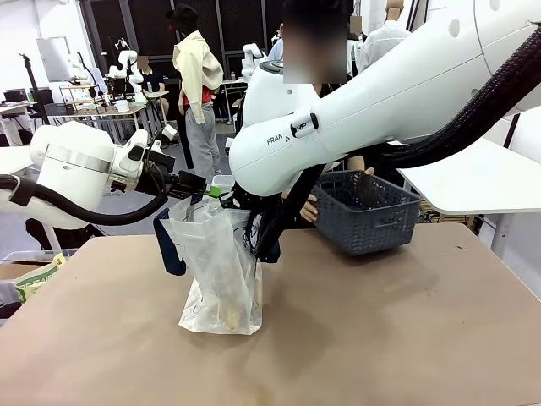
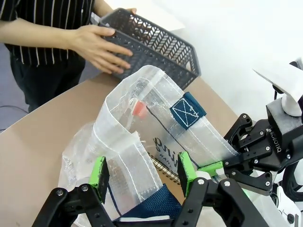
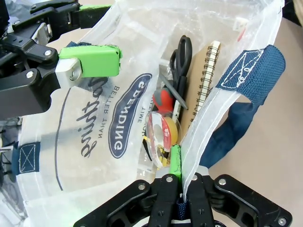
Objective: Transfer purchased items from the store into the shopping bag.
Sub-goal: Move the Reusable shopping bag to the right side of the table.
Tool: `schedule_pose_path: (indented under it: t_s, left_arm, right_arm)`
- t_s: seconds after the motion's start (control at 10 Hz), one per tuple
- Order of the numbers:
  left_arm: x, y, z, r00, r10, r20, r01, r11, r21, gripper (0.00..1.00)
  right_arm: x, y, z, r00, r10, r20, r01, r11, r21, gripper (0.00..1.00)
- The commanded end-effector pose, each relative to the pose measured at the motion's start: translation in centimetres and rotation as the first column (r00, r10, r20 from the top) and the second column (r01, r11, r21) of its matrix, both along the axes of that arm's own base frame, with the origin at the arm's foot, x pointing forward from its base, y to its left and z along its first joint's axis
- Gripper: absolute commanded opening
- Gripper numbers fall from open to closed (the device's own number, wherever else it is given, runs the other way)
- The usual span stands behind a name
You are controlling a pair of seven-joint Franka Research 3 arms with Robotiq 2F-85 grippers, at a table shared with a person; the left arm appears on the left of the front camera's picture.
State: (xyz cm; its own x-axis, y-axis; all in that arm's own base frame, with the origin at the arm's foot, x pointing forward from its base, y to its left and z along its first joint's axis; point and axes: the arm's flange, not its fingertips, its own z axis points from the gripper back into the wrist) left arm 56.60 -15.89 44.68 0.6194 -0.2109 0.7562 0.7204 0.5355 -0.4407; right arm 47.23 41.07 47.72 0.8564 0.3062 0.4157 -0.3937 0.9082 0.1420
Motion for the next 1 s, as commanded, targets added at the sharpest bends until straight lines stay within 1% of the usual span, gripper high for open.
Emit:
schedule_pose_path:
  t_s: [0.0, 0.1, 0.4, 0.6, 0.9]
  left_arm:
    - [-0.1, -0.1, 0.1, 1.000, 0.000, 0.010, 0.000, 1.000, -0.011, 0.94]
    - [-0.2, -0.2, 0.0, 1.000, 0.000, 0.013, 0.000, 1.000, -0.018, 1.00]
    - [-0.4, -0.1, 0.0, 0.999, -0.036, 0.007, 0.036, 0.998, -0.050, 1.00]
    - [-0.3, -0.2, -0.3, 0.997, -0.074, -0.010, 0.072, 0.993, -0.092, 1.00]
    - [-0.1, -0.1, -0.7, 0.995, -0.094, -0.023, 0.089, 0.980, -0.179, 1.00]
  right_arm:
    - [0.0, 0.0, -0.1, 1.000, 0.005, -0.002, -0.005, 1.000, 0.000, 0.00]
    - [0.0, 0.1, -0.1, 1.000, 0.006, -0.002, -0.006, 1.000, 0.000, 0.00]
    - [0.0, 0.4, -0.1, 1.000, 0.011, -0.002, -0.011, 1.000, 0.004, 0.00]
    - [0.1, 0.6, -0.2, 1.000, 0.011, 0.000, -0.011, 1.000, 0.008, 0.00]
    - [0.1, 1.1, -0.2, 1.000, 0.016, 0.004, -0.016, 1.000, 0.004, 0.00]
